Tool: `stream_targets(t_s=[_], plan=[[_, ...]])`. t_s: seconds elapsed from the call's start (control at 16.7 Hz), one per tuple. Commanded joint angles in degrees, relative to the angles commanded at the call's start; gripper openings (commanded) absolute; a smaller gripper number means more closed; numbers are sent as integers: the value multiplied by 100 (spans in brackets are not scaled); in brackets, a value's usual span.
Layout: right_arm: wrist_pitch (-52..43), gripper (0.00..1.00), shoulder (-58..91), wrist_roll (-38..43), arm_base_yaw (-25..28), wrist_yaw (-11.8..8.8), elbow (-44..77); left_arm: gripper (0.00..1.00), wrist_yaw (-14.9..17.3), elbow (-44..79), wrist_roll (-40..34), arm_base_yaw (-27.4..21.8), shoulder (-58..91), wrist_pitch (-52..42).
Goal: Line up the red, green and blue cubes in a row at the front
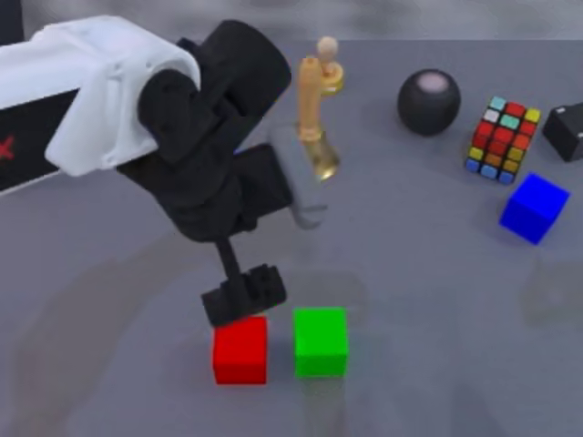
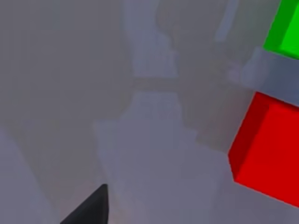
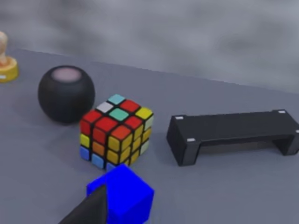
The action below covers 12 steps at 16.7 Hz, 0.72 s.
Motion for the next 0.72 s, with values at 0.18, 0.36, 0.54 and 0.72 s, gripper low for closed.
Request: stream_targets(t_s=[0.18,0.36,0.54,0.72], plan=[[-949,100,1747,-568,78,16,1449,100,-19,-1290,-536,723,-1634,806],[-2006,100,3812,-1190,167,37,2983,100,-23,-2774,-1153,1509,-3474,1720],[-3062,100,5872,-1805,260,56,4477,100,-18,-4222,-1764,2251,-5258,2642],[-4010,100,7645,-2361,346,66,5825,100,-4,-5495,-2320,2891,-6836,3521]])
